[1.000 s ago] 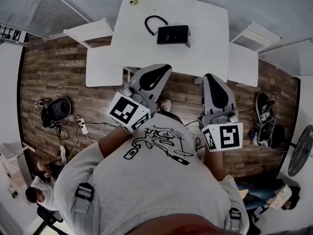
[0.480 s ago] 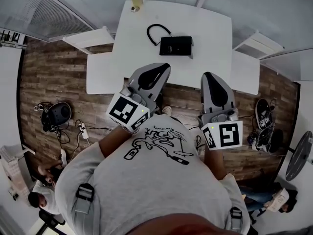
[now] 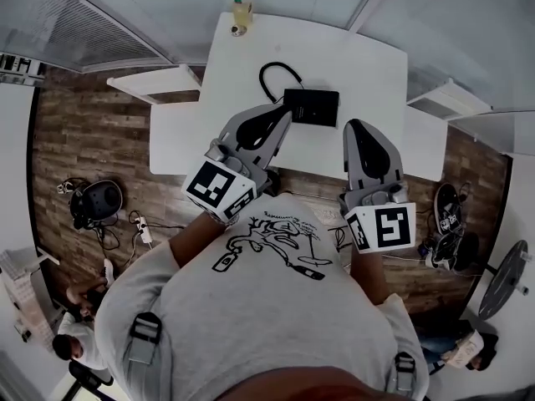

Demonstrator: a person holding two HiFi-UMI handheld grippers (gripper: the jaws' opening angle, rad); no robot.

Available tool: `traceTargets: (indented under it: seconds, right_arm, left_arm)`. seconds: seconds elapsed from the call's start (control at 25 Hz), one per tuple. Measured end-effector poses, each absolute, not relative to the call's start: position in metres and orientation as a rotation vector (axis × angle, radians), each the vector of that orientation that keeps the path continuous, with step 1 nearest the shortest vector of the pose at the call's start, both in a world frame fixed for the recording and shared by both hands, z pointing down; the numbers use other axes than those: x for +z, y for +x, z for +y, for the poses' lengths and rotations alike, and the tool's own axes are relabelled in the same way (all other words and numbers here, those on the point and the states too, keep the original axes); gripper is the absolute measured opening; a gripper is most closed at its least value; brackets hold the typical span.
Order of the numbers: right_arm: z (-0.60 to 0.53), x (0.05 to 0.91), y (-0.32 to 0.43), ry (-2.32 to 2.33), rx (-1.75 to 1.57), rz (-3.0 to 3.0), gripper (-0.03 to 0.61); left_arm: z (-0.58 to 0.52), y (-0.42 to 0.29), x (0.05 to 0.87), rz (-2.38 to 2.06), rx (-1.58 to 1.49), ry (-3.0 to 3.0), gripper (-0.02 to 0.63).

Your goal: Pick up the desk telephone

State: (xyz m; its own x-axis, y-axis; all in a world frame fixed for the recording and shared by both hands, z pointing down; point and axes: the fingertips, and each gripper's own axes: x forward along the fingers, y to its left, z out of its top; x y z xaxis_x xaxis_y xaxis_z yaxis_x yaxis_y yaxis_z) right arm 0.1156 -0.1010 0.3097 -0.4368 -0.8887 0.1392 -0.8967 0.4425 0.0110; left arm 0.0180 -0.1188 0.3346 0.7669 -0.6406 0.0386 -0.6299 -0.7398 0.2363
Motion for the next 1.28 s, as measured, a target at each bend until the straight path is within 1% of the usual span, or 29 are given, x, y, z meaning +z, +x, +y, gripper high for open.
traceTargets:
  seconds: [0.4, 0.92, 1.08, 1.28]
  right_arm:
    - [-0.169, 0.307, 0.096, 1.600, 0.079, -2.539, 0.011]
    - [-0.189, 0.317, 0.099, 1.617, 0.069, -2.514, 0.011]
    - [-0.193, 0.330, 0.107, 1.606, 0.096, -2.514, 0.011]
    - [-0.198, 0.370, 0.118, 1.586, 0.170, -2.473, 0.012]
  left_arm:
    - [-0.185, -0.003, 0.334, -0.976, -0.090, 2.721, 0.008]
    - [-0.208, 0.003, 0.339, -0.913, -0.105, 2.744, 0.008]
    - [-0.215, 0.008, 0.349, -0.886, -0.122, 2.720, 0.008]
    - [-0.219, 0.014, 0.385, -0.855, -0.059, 2.664, 0.009]
